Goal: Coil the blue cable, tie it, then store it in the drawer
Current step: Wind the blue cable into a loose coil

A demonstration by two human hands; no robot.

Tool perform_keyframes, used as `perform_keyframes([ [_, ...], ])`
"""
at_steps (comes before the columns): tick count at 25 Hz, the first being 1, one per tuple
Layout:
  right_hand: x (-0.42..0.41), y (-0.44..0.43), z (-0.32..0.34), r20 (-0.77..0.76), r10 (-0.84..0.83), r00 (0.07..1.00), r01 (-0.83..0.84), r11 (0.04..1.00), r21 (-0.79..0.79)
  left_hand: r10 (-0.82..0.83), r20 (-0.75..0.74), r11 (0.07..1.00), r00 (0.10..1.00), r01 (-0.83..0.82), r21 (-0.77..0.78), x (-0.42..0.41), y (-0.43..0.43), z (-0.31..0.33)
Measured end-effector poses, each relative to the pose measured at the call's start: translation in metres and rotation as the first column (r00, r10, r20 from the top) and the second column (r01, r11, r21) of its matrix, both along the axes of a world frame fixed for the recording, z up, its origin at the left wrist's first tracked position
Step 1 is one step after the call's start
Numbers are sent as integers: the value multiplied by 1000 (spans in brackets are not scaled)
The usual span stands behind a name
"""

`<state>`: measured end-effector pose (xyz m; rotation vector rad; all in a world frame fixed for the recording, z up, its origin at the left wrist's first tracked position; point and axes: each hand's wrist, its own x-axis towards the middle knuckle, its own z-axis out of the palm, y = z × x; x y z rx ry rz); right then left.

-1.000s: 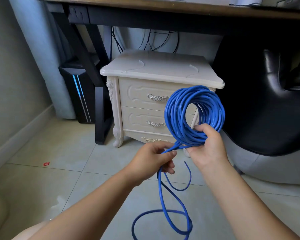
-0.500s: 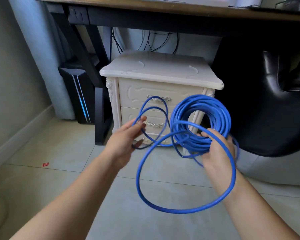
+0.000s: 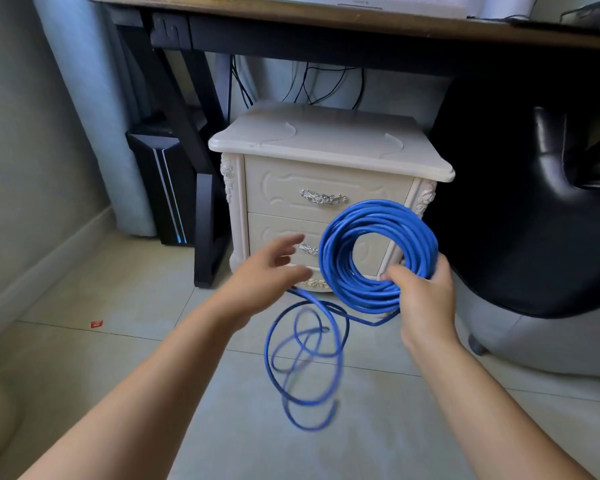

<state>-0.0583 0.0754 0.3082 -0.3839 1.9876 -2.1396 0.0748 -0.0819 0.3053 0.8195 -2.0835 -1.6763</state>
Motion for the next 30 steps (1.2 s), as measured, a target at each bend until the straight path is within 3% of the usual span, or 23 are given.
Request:
perform_keyframes([
  [2,6,-5,-1,-71,62,996,-58,997,52,-98,-111,993,989,104,50,-4,7,4],
  [4,12,-8,-1,-138,141,980,-125,985,119,-110,-120,993,987,103,-63,-7,8,4],
  [7,19,-10,-2,-228,279,933,-227,947,229,-57,-92,972,994,35,-232,-6,9,8],
  [12,17,-8,-2,-359,444,821,-269,855,443,-141,17,847,990,130,-515,1,11,18],
  [15,16,-6,0,-358,510,783,-283,803,525,-88,58,796,994,105,-596,-2,20,19],
  [20,12,-4,7,-225,455,862,-363,862,354,83,-105,920,991,-117,-375,-6,29,18],
  [24,20,-8,-7,41,397,917,-399,916,45,341,-233,940,911,-334,71,-11,32,18],
  [27,32,-20,-20,189,372,909,-346,925,-158,443,-282,869,851,-331,368,-16,40,17],
  [30,30,-23,-24,191,326,926,-292,938,-185,364,-255,877,896,-238,416,-17,41,10],
])
